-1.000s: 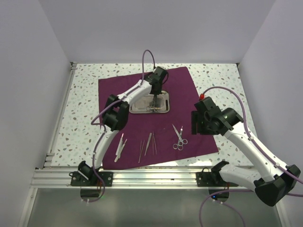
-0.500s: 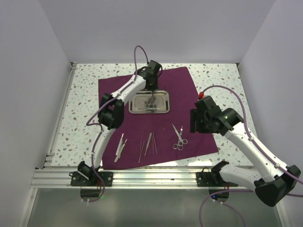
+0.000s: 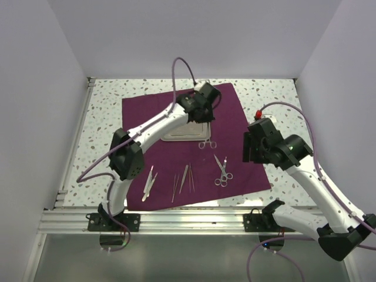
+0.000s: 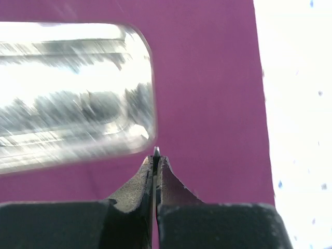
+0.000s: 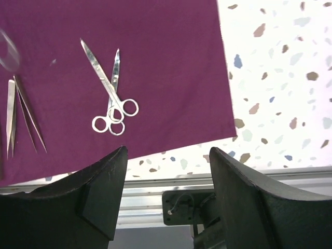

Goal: Open and lay out the surgical kit
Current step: Pick up the medical item from the container, then place the medical item in the surgical kit.

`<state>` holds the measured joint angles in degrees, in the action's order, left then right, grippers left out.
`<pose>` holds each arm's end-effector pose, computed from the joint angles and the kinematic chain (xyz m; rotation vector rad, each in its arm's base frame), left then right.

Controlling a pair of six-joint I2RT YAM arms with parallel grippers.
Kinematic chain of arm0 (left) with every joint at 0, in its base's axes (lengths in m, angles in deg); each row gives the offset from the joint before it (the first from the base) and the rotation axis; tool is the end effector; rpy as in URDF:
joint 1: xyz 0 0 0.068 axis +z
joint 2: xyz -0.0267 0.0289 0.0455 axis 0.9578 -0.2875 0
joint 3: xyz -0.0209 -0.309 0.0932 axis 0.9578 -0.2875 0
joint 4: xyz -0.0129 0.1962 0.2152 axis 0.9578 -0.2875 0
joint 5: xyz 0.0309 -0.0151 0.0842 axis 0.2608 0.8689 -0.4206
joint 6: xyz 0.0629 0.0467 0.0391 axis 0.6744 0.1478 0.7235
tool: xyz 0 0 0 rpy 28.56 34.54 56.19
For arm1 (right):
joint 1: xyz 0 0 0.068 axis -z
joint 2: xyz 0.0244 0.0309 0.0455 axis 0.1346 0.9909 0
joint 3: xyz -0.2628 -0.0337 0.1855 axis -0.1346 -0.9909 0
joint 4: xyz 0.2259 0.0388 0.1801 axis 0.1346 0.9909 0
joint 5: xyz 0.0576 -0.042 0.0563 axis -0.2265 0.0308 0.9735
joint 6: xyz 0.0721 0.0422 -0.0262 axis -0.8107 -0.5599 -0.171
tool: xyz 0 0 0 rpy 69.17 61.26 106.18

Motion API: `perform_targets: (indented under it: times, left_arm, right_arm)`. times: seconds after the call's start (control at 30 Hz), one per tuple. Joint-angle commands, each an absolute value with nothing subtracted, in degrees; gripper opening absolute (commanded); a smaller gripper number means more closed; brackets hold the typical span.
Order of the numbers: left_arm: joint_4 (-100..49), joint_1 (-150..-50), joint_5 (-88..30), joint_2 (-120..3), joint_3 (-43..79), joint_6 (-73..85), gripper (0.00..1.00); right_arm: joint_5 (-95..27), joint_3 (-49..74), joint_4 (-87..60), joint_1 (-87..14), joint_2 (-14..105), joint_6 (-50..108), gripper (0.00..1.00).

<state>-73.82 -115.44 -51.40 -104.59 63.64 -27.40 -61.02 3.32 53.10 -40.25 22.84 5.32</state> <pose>0.4302 -0.3637 0.3103 -0.1747 2.4342 -0.3968 0.1802 0.0844 0.3538 0.0774 2.5168 -0.0061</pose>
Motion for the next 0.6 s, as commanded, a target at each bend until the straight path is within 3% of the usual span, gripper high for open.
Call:
perform_targets:
  times: [0.0,0.17,0.47,0.53,0.57]
  left_arm:
    - [-75.02,-123.02,-54.51,-101.49,58.04,-37.68,0.0]
    - [-78.0,-131.82,-57.06,-106.76,61.44,-42.96,0.0]
    - [-78.97,-133.58,-55.31,-112.65,62.25,-47.89,0.02]
    - [-78.27,-133.58,-54.34,-113.53,63.21,-47.27,0.18]
    - [-78.44,-133.67,-54.34,-113.71,63.91,-47.18,0.43]
  right_arm:
    - [-68.13,7.9,57.32,-40.25,21.45,3.22,0.69]
    - [-68.49,10.98,58.56,-40.17,19.78,2.86,0.72]
    - [-67.09,8.17,61.37,-40.17,14.86,3.56,0.72]
    - [-67.0,7.56,61.81,-40.25,13.81,3.65,0.75]
    - [-66.74,7.47,61.81,-40.17,12.67,4.0,0.76]
